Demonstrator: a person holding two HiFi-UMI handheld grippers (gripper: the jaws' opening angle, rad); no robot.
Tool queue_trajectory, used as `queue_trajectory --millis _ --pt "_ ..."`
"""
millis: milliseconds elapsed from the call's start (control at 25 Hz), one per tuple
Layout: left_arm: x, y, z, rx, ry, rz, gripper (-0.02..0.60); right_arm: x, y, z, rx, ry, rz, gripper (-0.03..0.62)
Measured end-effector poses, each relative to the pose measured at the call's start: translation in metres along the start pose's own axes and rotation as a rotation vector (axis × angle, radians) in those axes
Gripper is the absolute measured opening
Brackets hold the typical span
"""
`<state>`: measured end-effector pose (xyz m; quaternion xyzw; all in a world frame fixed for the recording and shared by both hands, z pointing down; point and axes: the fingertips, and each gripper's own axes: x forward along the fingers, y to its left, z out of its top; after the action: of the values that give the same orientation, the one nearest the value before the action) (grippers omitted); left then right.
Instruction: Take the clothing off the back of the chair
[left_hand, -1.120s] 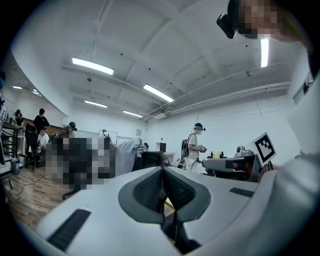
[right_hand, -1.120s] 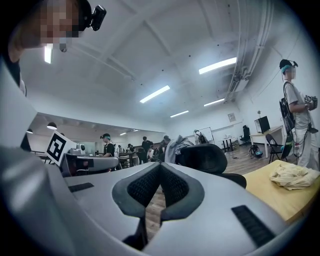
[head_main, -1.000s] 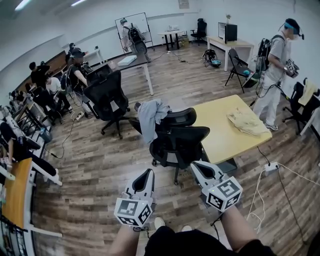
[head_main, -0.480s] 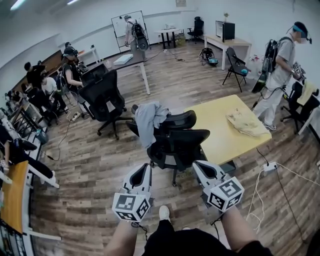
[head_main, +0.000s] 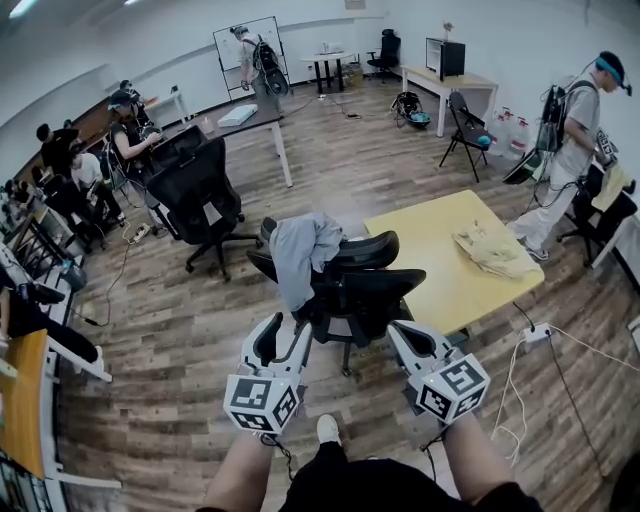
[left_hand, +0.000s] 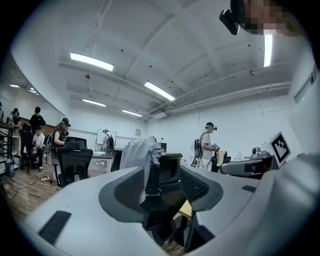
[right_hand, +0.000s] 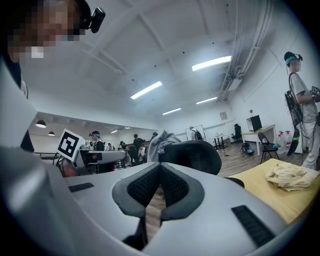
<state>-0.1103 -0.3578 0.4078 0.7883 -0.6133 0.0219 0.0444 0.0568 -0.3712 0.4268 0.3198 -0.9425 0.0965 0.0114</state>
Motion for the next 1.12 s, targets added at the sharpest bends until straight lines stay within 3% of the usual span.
queue_trajectory --millis 120,480,1120 --pt "0.018 0.013 -0.002 0.014 0.009 -0.003 0.292 0.012 -0.008 -0.003 0.007 0.006 -0.013 0.012" --pt "0.074 0.049 0.004 0.025 0.025 -0.019 0.366 0.04 -0.026 -0.009 0.029 0.023 -0.051 0.012" --pt "0.136 0.075 -0.002 -0.007 0.071 -0.052 0.391 0.054 -0.053 -0.015 0.043 0.044 -0.117 0.013"
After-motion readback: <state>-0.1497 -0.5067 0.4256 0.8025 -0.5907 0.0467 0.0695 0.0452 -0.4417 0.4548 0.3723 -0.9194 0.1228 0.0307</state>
